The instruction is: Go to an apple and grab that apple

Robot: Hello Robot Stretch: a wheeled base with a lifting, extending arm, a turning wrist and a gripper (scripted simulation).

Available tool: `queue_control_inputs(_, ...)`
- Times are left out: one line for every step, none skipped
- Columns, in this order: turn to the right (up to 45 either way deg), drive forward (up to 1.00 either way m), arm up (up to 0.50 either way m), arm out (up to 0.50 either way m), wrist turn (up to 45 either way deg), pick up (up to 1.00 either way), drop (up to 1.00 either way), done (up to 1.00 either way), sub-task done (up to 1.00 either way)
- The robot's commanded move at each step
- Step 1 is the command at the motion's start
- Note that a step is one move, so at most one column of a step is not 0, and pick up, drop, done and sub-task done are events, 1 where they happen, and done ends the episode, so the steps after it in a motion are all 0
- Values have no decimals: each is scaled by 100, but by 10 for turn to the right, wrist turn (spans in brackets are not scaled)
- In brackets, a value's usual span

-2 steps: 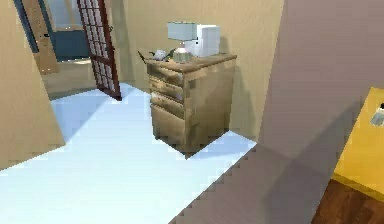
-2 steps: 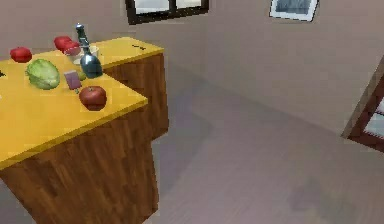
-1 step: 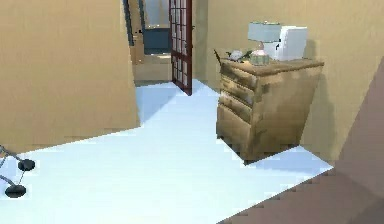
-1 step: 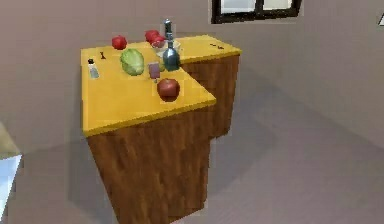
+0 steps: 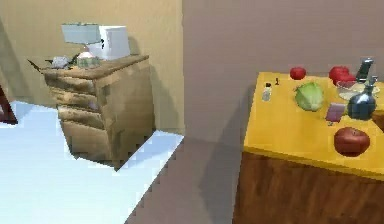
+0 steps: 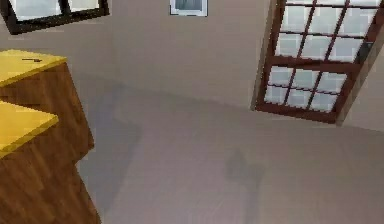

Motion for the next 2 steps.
queue_control_inputs(450, 0, 0, 0, 0, 0, 0, 0, 0)
queue_control_inputs(30, 0, 0, 0, 0, 0, 0, 0, 0)
